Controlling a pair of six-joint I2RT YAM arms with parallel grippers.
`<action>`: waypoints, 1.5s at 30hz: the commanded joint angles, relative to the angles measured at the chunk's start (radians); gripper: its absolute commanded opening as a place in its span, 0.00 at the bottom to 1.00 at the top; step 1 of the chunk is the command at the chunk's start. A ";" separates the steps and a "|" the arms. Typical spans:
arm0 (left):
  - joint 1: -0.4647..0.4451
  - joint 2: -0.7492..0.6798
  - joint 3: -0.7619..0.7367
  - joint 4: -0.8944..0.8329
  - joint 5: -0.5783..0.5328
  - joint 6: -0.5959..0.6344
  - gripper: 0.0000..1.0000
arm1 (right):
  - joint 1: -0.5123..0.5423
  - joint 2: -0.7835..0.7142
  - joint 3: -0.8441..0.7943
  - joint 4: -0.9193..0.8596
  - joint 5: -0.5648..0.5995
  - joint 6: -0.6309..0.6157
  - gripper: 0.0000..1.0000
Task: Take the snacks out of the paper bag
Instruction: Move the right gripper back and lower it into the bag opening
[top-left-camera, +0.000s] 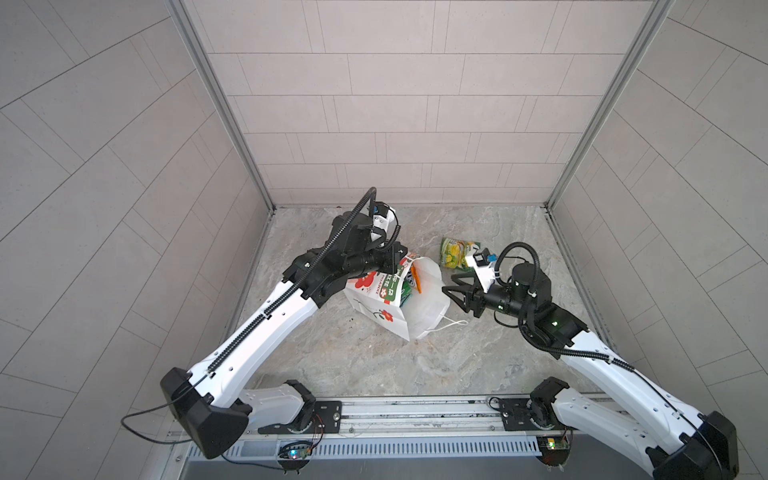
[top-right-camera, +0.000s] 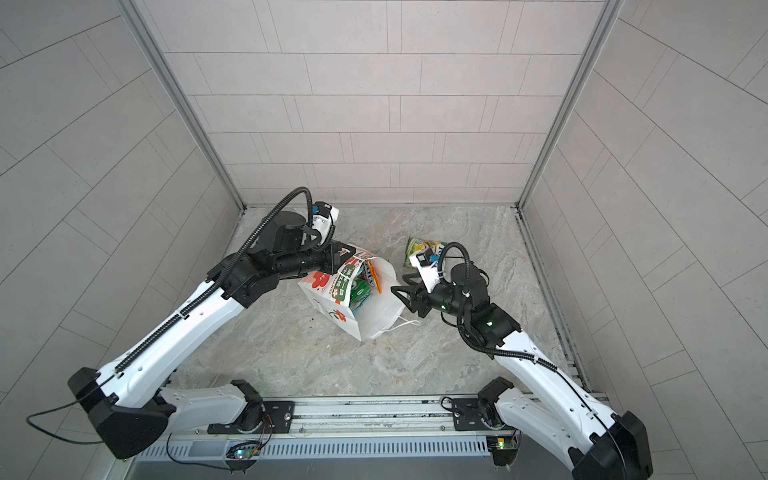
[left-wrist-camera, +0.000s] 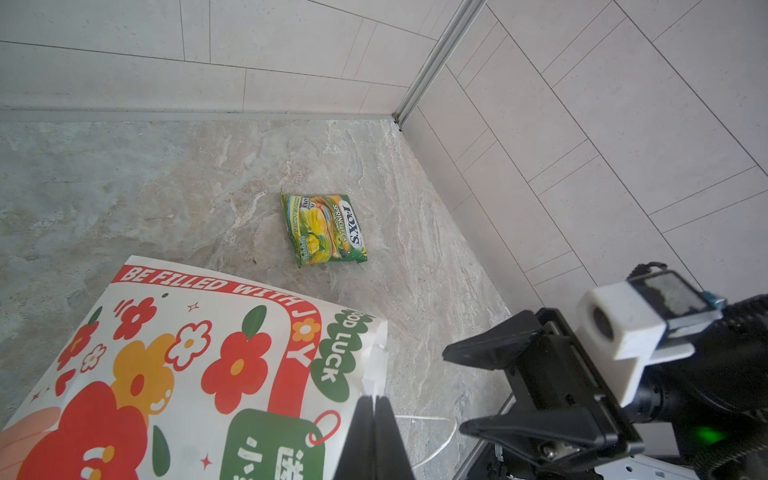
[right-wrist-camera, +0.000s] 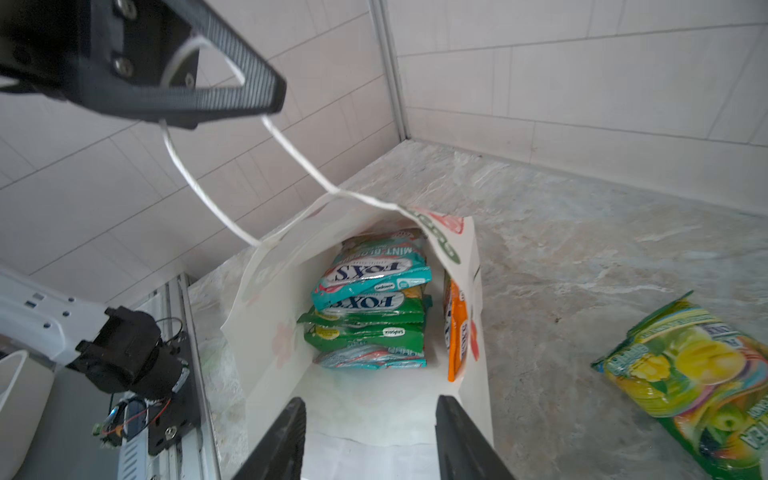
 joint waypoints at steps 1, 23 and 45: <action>-0.004 -0.032 0.001 0.029 0.000 0.002 0.00 | 0.059 0.033 -0.014 -0.005 0.027 -0.051 0.51; -0.004 -0.037 0.006 0.029 0.023 -0.008 0.00 | 0.230 0.421 0.119 0.012 0.357 -0.132 0.47; -0.004 -0.028 0.023 0.006 0.064 0.000 0.00 | 0.304 0.619 0.212 0.130 0.854 0.056 0.46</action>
